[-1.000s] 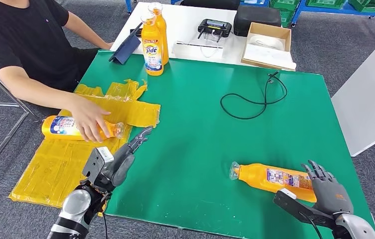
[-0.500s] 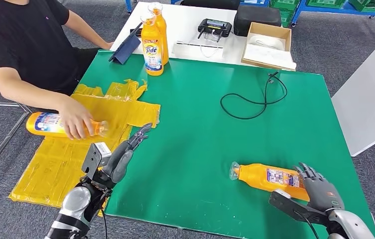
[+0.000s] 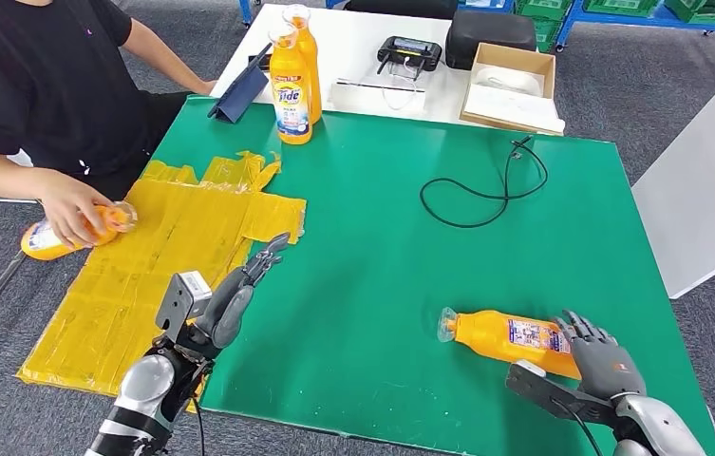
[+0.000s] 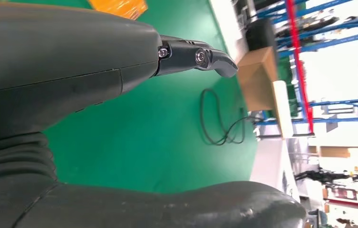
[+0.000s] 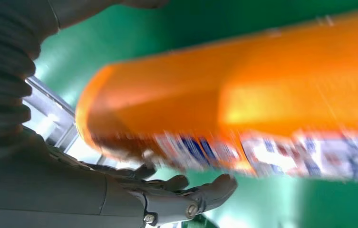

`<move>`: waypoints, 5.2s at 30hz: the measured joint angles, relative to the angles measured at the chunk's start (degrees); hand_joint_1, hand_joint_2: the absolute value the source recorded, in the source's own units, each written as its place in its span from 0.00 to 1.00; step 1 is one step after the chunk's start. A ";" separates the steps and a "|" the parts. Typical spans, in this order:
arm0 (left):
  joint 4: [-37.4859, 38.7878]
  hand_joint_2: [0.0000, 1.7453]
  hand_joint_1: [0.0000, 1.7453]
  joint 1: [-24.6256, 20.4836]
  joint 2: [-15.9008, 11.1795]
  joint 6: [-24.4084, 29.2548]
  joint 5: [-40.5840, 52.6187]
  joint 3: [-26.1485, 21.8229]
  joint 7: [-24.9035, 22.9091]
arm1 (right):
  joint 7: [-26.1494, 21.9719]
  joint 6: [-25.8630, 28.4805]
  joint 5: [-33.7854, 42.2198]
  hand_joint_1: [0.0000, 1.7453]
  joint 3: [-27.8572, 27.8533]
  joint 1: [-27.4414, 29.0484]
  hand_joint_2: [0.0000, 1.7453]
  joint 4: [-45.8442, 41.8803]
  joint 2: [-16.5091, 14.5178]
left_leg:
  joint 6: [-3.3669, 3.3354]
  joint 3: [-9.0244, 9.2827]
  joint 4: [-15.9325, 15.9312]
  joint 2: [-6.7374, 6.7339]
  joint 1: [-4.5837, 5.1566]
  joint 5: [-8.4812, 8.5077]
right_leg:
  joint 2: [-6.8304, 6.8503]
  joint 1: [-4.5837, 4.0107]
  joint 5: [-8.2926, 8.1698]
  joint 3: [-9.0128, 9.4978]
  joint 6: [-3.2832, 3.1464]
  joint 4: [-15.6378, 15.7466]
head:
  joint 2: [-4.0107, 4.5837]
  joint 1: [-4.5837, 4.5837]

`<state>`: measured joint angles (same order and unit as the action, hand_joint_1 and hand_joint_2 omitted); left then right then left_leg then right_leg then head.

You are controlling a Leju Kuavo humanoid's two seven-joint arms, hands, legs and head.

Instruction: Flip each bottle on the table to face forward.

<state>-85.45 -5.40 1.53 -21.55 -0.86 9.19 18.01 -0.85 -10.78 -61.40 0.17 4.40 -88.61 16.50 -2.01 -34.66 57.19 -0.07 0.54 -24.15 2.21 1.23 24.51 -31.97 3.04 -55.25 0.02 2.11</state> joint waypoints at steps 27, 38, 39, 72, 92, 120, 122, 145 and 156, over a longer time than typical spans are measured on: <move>3.03 0.00 0.00 -4.36 0.37 1.80 -4.47 4.60 -3.33 | 3.39 -5.82 1.54 1.00 8.53 -3.77 1.00 8.90 6.80 | -0.01 0.35 0.02 0.05 0.01 -0.01 | 0.02 0.02 0.01 0.03 0.03 0.04 | 0.00 -0.01; 2.81 0.00 0.00 -3.18 0.34 0.70 -4.77 4.52 -1.26 | 1.24 -2.55 23.19 1.00 4.31 -0.57 1.00 5.79 3.87 | 0.00 0.31 0.01 0.11 -0.05 0.00 | 0.03 -0.03 0.00 0.35 0.03 0.03 | 0.00 -0.04; 1.81 0.00 0.00 -2.94 0.34 0.49 -5.11 4.37 -2.22 | 1.43 -3.07 26.46 1.00 3.26 -0.34 1.00 4.39 2.37 | 0.00 0.27 0.01 0.02 -0.05 0.01 | -0.01 -0.04 -0.05 0.30 -0.01 0.02 | 0.00 -0.04; -9.18 1.00 0.00 0.47 7.99 0.92 -12.07 8.06 -9.65 | -0.62 4.53 22.53 1.00 14.09 1.74 1.00 -14.31 -26.30 | 0.13 -0.04 -0.02 -0.19 -0.13 0.09 | -0.09 -0.11 -0.08 -0.14 -0.20 -0.08 | 0.00 -0.02; -10.92 1.00 0.00 0.91 9.07 1.35 -15.07 11.58 -9.88 | -1.51 7.61 22.93 1.00 28.73 1.14 1.00 -14.43 -23.14 | 0.13 -0.06 -0.02 -0.16 -0.10 0.09 | -0.08 -0.08 -0.09 -0.16 -0.19 -0.08 | -0.01 -0.02; -10.60 1.00 1.00 1.14 8.85 -0.35 -18.02 12.75 -9.26 | -1.50 7.94 24.42 1.00 32.86 -2.82 1.00 -12.50 -21.25 | 0.13 -0.07 -0.02 -0.17 -0.10 0.09 | -0.08 -0.07 -0.09 -0.17 -0.19 -0.08 | 0.00 -0.02; -10.57 1.00 1.00 1.14 8.85 -0.54 -18.10 12.78 -9.09 | -1.51 7.94 24.44 1.00 32.98 -2.81 1.00 -12.42 -21.22 | 0.13 -0.07 -0.02 -0.17 -0.10 0.09 | -0.08 -0.07 -0.09 -0.17 -0.19 -0.08 | 0.00 -0.02; -14.14 1.00 1.00 3.49 8.25 6.45 7.18 7.82 0.10 | -2.42 12.84 22.43 0.00 30.49 5.92 1.00 -19.39 -20.28 | 0.14 -0.12 -0.02 -0.14 -0.10 0.09 | -0.07 -0.08 -0.08 -0.21 -0.19 -0.08 | 0.00 -0.03; -14.44 1.00 1.00 2.51 7.93 15.98 29.64 0.40 2.87 | -3.57 13.62 24.06 0.00 29.34 9.24 1.00 -29.41 -19.12 | 0.13 -0.11 -0.02 -0.15 -0.10 0.09 | -0.07 -0.07 -0.08 -0.24 -0.20 -0.08 | 0.00 -0.02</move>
<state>-99.89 -2.90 9.46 -5.57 28.78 9.59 20.88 -4.42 2.84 -37.34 29.51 13.64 -118.03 -2.62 -1.88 -34.77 57.17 -0.22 0.44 -24.06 2.13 1.16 24.43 -32.21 2.84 -55.33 0.02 2.09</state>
